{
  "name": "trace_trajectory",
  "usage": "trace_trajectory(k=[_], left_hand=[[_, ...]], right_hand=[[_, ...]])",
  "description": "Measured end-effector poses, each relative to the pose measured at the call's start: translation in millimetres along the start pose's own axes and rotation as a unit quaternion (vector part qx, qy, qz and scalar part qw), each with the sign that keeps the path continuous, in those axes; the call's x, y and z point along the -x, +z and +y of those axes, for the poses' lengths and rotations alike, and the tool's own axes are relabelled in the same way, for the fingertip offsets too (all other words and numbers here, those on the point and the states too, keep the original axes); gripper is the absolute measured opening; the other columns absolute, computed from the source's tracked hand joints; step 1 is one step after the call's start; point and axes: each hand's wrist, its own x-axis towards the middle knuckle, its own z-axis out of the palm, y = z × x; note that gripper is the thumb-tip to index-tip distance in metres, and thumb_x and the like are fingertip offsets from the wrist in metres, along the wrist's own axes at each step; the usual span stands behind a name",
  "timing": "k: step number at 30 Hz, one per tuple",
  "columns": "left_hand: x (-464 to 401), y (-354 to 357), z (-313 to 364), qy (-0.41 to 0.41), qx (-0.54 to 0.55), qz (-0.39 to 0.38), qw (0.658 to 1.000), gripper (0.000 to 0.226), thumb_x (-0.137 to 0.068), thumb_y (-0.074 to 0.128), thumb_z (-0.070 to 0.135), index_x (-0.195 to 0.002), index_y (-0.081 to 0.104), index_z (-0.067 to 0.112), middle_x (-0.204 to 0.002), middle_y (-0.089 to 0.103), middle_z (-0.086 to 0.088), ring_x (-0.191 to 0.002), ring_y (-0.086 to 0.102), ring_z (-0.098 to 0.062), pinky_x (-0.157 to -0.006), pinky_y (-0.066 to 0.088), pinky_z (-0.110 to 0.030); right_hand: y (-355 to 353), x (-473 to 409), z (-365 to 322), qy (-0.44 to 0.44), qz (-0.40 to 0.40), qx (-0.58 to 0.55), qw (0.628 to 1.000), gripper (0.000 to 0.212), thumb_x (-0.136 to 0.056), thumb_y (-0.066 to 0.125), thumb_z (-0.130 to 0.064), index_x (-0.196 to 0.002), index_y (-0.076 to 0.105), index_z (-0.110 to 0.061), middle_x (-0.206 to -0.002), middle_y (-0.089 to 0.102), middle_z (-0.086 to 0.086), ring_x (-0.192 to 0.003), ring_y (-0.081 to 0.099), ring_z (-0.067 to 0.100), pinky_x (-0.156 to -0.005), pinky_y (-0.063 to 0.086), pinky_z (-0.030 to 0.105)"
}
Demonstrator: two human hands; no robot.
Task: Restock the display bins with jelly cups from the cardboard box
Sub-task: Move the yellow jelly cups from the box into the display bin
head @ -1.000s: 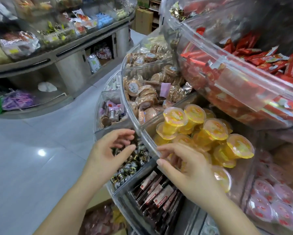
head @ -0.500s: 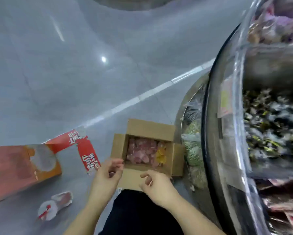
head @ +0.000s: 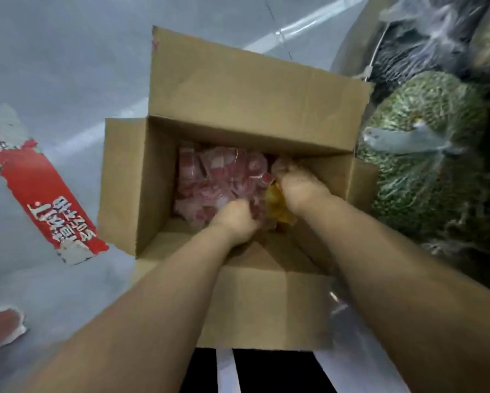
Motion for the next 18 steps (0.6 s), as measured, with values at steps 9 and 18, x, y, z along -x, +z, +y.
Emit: trace_trajectory(k=[9,18], left_hand=[[-54,34,7,-0.052,0.065,0.011,0.996,0.043,-0.085,0.063,0.027,-0.123,0.053,0.009,-0.123,0.059,-0.014,-0.111,0.056,-0.030,-0.089,0.043,-0.031],[102,-53,-23,-0.113,0.570,0.076,0.810,0.024,-0.081,0.068,0.005,-0.094,0.048,0.007,-0.093,0.063,-0.012,-0.079,0.068,-0.018,-0.075,0.058,-0.026]], right_hand=[[9,-23,7,-0.068,0.000,0.148,0.987,0.045,-0.092,0.047,-0.018,-0.136,0.037,-0.013,-0.145,0.029,0.012,-0.134,0.032,0.030,-0.104,0.032,0.035],[-51,87,-28,0.051,0.093,-0.417,0.903,0.040,-0.074,0.068,-0.020,-0.113,0.058,-0.015,-0.104,0.062,0.008,-0.089,0.062,0.010,-0.078,0.049,0.015]])
